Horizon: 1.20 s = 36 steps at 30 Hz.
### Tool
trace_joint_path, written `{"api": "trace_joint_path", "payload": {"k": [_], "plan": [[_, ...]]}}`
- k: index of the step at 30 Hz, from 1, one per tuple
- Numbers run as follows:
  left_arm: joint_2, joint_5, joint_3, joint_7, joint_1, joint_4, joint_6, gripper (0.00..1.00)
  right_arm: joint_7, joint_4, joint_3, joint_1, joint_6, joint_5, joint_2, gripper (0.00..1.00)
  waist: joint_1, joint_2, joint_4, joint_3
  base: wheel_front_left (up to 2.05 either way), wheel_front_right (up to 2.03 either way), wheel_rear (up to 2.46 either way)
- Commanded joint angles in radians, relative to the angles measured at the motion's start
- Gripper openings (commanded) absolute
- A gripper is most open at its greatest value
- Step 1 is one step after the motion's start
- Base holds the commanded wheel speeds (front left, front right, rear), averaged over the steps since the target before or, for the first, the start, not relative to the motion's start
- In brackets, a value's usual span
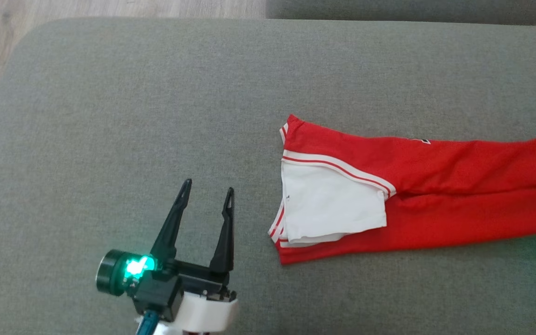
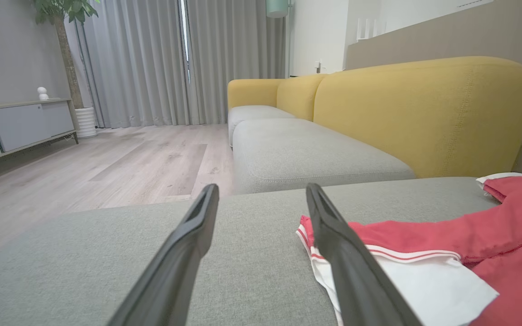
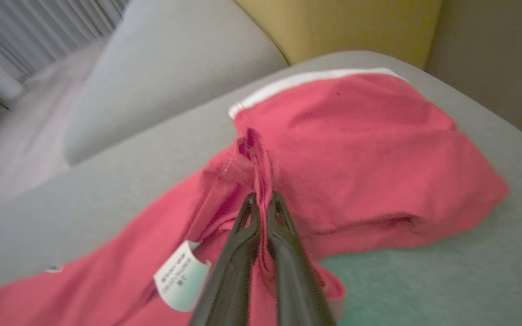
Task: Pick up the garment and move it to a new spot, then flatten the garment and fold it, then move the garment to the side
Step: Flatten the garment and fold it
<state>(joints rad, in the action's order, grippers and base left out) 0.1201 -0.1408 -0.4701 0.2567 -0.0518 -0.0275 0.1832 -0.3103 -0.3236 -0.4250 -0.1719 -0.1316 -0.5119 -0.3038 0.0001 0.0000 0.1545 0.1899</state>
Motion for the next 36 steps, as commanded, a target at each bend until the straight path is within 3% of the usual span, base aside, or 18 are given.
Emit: {"api": "trace_joint_path", "payload": {"k": [1, 9, 14, 25, 36], "plan": [[-0.005, 0.008, 0.043, 0.005, -0.003, -0.025, -0.002, 1.0, -0.005, 0.053, 0.019, -0.006, 0.001, -0.017, -0.015, 0.0, -0.0001, 0.0, 0.0, -0.002, 0.0, 0.0, 0.0], [-0.025, 0.03, 0.072, 0.005, 0.011, -0.005, -0.04, 1.0, -0.086, 0.426, 0.136, 0.019, 0.001, -0.18, 0.137, 0.0, -0.0001, 0.0, 0.01, -0.014, 0.0, 0.0, 0.0], [-0.036, 0.046, 0.07, 0.005, 0.002, 0.017, -0.058, 1.0, -0.126, 0.531, 0.274, 0.026, 0.001, -0.196, 0.206, 0.0, -0.0001, 0.0, 0.034, -0.005, 0.0, 0.0, 0.0], [-0.056, 0.058, 0.065, 0.005, -0.006, 0.044, -0.078, 1.0, -0.094, 0.445, 0.552, -0.008, 0.001, -0.227, 0.25, 0.0, -0.0001, 0.0, 0.107, -0.002, 0.0, 0.0, 0.0], [-0.065, 0.058, 0.065, 0.005, 0.004, 0.053, -0.083, 1.0, -0.041, 0.32, 0.709, 0.002, 0.001, -0.249, 0.253, 0.0, -0.0001, 0.0, 0.132, -0.001, 0.0, 0.0, 0.0]]}}
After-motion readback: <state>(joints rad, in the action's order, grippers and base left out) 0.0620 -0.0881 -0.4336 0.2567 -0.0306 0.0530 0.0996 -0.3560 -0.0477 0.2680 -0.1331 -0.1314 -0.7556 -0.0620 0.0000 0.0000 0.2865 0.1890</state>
